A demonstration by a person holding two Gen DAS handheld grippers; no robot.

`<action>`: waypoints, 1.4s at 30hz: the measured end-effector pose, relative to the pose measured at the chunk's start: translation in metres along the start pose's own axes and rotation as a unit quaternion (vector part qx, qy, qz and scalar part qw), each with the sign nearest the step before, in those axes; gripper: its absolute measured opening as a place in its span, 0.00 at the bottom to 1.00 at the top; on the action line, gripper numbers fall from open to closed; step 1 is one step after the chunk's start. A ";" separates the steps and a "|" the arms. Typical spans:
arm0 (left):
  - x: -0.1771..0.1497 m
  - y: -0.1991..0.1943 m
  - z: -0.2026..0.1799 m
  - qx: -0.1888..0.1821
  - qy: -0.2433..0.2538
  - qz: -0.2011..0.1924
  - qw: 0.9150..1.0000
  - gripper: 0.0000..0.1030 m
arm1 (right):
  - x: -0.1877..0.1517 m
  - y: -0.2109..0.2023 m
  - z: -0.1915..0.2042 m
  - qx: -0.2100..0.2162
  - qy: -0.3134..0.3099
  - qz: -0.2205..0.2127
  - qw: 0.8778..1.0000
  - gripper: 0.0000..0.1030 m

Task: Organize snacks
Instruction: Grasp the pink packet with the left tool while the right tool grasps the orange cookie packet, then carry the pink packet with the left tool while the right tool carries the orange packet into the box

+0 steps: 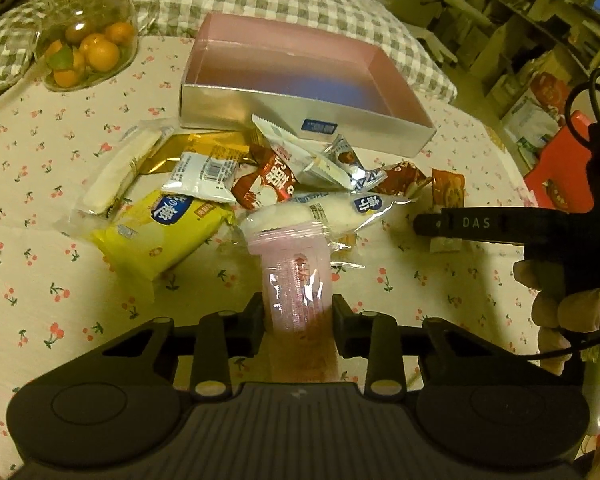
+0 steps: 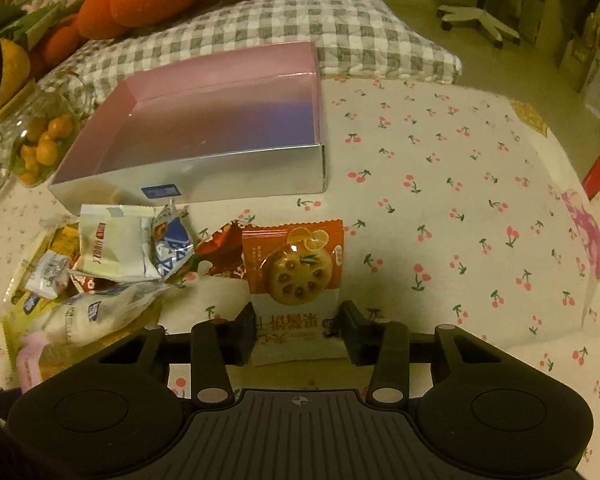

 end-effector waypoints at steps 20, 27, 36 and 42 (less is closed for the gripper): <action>0.022 -0.035 0.002 -0.053 -0.031 -0.027 0.998 0.29 | 0.030 -0.037 0.001 0.066 0.076 -0.026 0.995 0.38; 0.045 -0.028 0.007 -0.053 -0.068 -0.045 0.995 0.29 | 0.044 -0.044 0.003 0.083 0.095 -0.039 0.991 0.38; 0.084 -0.007 0.018 -0.029 -0.104 -0.080 0.991 0.29 | 0.062 -0.027 0.007 0.081 0.119 -0.045 0.989 0.38; 0.111 0.013 0.028 -0.006 -0.110 -0.112 0.988 0.29 | 0.076 -0.014 0.008 0.094 0.157 -0.054 0.982 0.38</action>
Point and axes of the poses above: each gripper's, at about its wrist camera, not at the fingertips, and y roughly the way its jaws point, z to its left, x to its top, the point moved 6 cm from there along y, roughly the way its jaws point, and after that the axes turned 13 degrees about -z, right-handed, at the moved point
